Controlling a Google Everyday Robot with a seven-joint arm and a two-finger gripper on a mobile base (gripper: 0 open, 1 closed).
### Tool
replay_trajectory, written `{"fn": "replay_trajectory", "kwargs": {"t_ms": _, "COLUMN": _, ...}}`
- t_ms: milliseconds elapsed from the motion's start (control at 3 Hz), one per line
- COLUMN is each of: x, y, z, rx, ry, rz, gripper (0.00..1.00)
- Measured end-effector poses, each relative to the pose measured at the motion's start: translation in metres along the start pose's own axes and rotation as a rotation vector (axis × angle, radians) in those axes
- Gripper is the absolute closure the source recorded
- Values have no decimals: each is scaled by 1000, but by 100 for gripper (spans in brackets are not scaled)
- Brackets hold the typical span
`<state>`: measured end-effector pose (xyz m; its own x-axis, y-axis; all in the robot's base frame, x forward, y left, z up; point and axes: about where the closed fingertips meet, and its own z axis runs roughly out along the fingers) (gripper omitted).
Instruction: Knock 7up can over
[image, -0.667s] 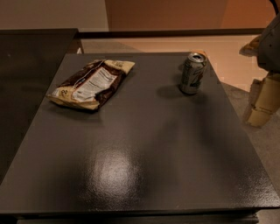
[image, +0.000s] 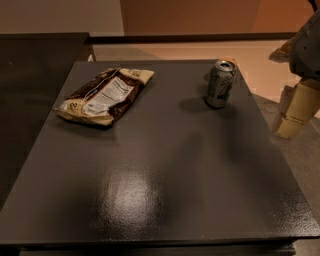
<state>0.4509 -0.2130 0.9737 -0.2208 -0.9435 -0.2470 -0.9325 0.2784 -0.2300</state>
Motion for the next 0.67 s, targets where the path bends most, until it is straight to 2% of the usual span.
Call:
{"fn": "replay_trajectory", "kwargs": {"t_ms": 333, "x": -7, "y": -21, "z": 13, "rx": -27, "ry": -69, "rz": 35, "gripper": 0}}
{"fn": "replay_trajectory", "kwargs": {"t_ms": 667, "x": -16, "y": -46, "z": 27, "rx": -23, "ry": -175, "rz": 77, "gripper": 0}}
